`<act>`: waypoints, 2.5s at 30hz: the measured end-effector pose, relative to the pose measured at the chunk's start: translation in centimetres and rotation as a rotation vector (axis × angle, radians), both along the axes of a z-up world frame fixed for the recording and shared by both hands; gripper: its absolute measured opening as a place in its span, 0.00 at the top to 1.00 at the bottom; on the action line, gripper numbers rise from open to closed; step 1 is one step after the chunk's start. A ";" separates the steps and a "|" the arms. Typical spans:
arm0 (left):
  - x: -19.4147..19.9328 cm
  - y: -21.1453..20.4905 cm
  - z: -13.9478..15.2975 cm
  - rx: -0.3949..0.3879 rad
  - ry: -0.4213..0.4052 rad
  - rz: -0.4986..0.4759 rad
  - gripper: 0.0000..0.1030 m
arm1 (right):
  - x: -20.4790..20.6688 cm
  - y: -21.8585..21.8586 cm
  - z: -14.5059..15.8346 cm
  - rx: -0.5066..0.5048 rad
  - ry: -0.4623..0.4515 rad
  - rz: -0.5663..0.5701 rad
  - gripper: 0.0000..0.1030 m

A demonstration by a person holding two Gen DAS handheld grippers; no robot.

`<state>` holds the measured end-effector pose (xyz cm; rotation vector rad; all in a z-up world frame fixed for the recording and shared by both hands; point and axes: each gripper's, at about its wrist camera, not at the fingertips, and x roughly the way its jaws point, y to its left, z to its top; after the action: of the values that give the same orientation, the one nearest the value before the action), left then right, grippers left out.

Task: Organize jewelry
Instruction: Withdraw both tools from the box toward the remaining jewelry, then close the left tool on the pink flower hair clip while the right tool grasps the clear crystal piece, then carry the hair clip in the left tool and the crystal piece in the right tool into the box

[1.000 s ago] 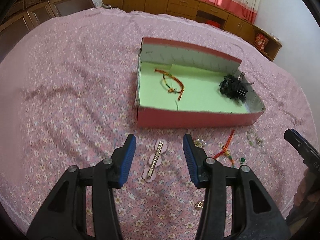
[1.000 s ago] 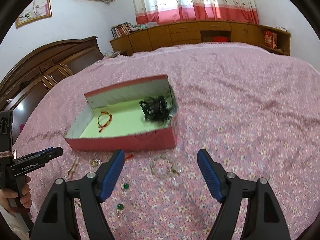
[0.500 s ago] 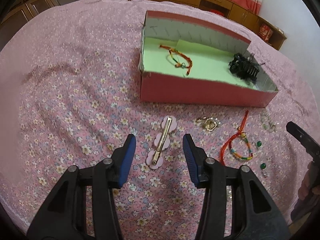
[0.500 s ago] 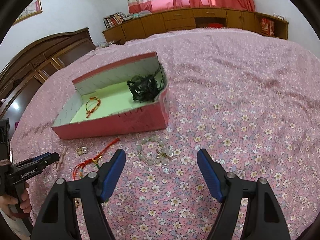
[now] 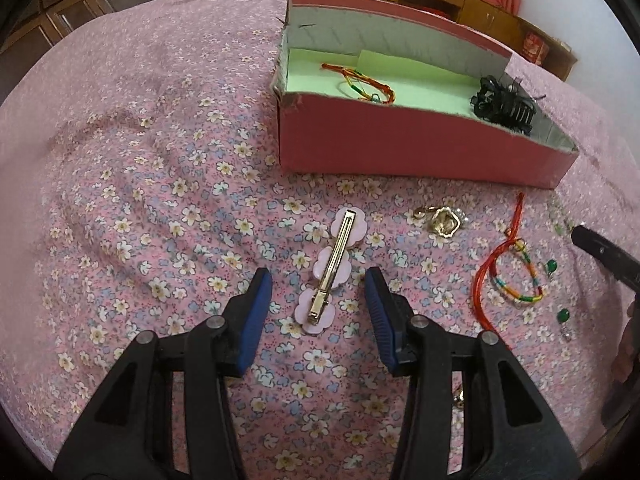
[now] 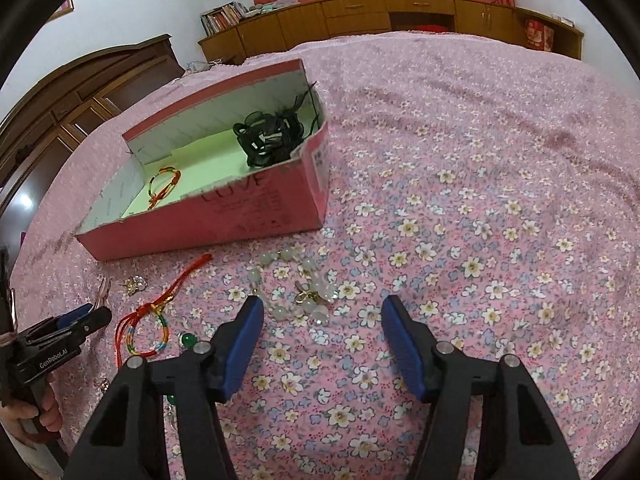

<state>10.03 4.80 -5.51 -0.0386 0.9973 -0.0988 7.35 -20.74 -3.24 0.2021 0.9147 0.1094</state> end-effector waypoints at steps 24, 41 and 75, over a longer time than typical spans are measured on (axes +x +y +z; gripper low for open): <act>-1.6 0.9 0.1 -0.048 -0.007 -0.014 0.90 | 0.8 1.0 -0.4 0.062 0.013 0.047 0.89; -5.3 1.6 4.5 -0.131 -0.072 -0.051 0.90 | -3.4 0.7 3.7 0.116 -0.097 0.064 0.90; -7.0 0.5 10.9 -0.136 -0.275 -0.043 0.90 | -6.9 2.6 10.2 0.102 -0.304 0.128 0.90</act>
<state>3.00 5.33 5.37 -0.1253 0.7151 -0.2056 0.45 -18.15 6.93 0.2148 0.6191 0.2981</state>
